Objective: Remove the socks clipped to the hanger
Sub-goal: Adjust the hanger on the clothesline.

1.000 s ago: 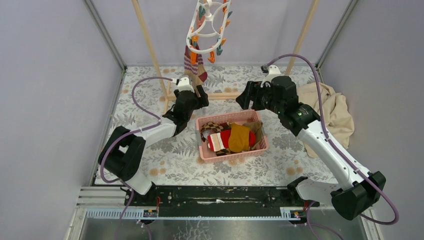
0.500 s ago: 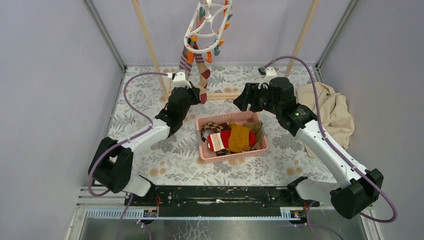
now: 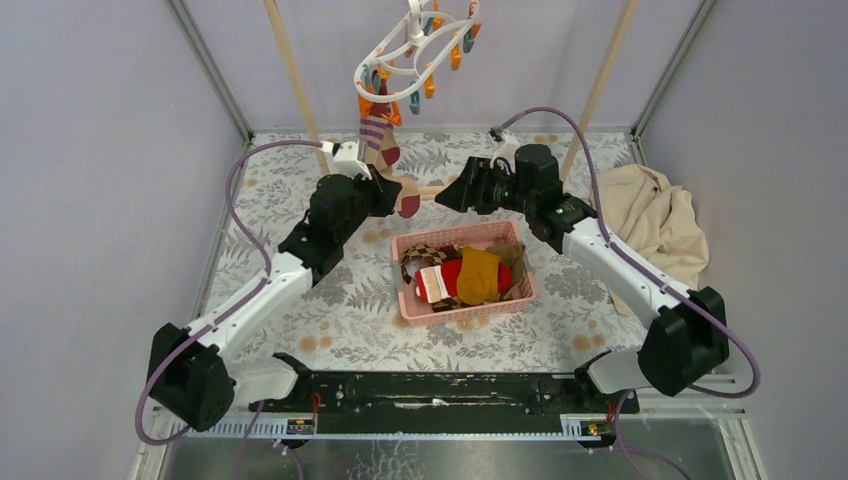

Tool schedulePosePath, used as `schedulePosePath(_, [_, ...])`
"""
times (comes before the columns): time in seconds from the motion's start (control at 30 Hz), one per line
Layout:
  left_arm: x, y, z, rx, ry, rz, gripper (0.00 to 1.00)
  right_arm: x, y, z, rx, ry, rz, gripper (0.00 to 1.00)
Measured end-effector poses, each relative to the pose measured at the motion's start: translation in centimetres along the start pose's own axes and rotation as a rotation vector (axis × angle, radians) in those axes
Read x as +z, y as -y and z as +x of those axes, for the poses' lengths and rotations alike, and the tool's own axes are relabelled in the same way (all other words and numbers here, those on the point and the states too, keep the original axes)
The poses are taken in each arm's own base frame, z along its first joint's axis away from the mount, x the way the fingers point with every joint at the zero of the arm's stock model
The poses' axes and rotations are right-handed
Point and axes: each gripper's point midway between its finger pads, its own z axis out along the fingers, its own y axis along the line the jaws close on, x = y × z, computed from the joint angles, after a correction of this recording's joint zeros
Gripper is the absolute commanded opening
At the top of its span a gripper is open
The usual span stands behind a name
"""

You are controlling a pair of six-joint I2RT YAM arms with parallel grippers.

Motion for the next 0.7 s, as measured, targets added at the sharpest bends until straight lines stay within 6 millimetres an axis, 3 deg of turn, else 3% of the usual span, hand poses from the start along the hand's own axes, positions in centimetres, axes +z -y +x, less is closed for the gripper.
schedulePosePath(0.37, [-3.7, 3.7, -1.4, -0.073, -0.024, 0.162, 0.05, 3.6, -1.0, -0.2, 0.105, -0.027, -0.131, 0.68])
schedulePosePath(0.6, [-4.2, 4.7, -1.2, -0.130, -0.043, 0.209, 0.05, 4.9, -2.4, -0.4, 0.183, -0.041, -0.246, 0.59])
schedulePosePath(0.7, [-4.3, 4.7, -0.9, -0.153, -0.049, 0.216, 0.06, 4.9, -3.1, -0.5, 0.207, -0.050, -0.288, 0.45])
